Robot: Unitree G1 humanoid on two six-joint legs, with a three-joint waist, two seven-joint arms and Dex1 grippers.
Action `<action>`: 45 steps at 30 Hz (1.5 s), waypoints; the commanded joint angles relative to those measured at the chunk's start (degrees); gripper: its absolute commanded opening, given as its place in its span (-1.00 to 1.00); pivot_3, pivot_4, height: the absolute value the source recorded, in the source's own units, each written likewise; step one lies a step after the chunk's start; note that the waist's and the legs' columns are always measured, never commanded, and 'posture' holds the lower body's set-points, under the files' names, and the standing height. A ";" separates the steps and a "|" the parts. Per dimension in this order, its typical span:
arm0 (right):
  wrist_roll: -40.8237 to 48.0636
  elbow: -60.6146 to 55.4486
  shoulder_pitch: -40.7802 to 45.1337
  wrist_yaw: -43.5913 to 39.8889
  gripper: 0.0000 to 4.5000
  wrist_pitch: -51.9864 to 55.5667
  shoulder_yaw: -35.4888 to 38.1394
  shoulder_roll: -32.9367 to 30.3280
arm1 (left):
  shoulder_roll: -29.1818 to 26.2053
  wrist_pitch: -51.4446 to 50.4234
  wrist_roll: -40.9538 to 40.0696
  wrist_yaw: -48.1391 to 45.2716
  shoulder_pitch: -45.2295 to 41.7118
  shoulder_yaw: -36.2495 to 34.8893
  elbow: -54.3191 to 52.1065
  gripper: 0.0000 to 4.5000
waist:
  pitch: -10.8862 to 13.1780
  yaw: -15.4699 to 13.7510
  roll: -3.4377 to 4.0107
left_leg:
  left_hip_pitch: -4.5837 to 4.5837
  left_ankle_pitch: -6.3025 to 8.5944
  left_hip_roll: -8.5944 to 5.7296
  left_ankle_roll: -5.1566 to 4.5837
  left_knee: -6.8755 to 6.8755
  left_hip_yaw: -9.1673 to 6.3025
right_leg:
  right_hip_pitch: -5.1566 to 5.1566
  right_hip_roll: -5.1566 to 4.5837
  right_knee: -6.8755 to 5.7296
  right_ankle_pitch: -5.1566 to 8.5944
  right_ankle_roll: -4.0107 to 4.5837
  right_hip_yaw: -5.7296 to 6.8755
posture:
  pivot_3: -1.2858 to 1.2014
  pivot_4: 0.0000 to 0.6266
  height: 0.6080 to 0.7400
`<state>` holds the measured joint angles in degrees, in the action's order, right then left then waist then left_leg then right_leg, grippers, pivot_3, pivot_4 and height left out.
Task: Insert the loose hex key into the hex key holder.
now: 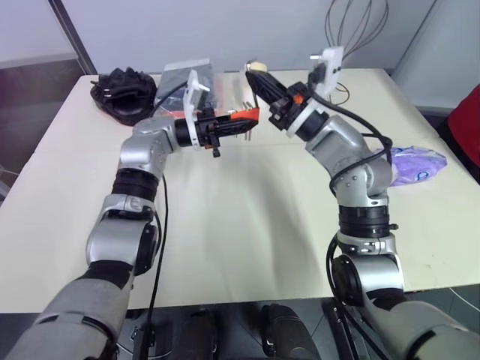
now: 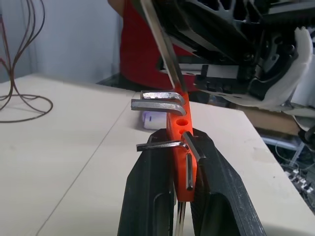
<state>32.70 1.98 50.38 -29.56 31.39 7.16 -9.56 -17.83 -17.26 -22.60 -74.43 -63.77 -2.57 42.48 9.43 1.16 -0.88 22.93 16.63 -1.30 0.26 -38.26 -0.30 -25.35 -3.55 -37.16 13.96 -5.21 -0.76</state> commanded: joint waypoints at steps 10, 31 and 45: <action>-0.38 -0.13 -1.42 -0.65 -0.99 -1.36 -0.69 -0.65 | -0.60 0.15 -2.05 1.17 -2.99 -3.05 -0.85 -1.00 | 0.00 -0.01 0.00 | 0.00 0.00 0.00 0.00 0.00 0.00 | 0.00 0.00 0.00 0.00 0.00 0.00 | 0.03 -0.52 1.00; -0.05 -5.72 -4.13 -4.98 0.99 3.97 -3.22 -7.10 | -1.19 2.13 0.08 -1.52 -1.60 -0.94 -1.38 -1.00 | 0.01 -0.06 0.01 | 0.00 0.00 0.00 0.00 -0.01 0.00 | 0.00 0.01 0.00 0.00 0.00 0.00 | 0.03 -0.52 1.00; -5.07 -20.79 -18.92 -15.55 0.99 4.61 -7.68 -28.63 | -6.97 -10.69 -0.99 -1.44 18.05 3.02 -20.62 -1.00 | 0.01 -0.13 0.01 | -0.01 0.05 0.03 -0.08 -0.03 0.03 | 0.02 0.03 0.07 0.00 0.00 -0.06 | 0.03 -0.52 1.00</action>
<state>28.92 -15.76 31.33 -43.57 38.19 0.20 -37.22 -23.80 -25.92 -22.02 -76.40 -46.60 0.52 26.60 9.44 1.02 -0.87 22.90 16.68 -1.27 0.19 -38.30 -0.27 -25.33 -3.51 -37.09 13.97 -5.21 -0.82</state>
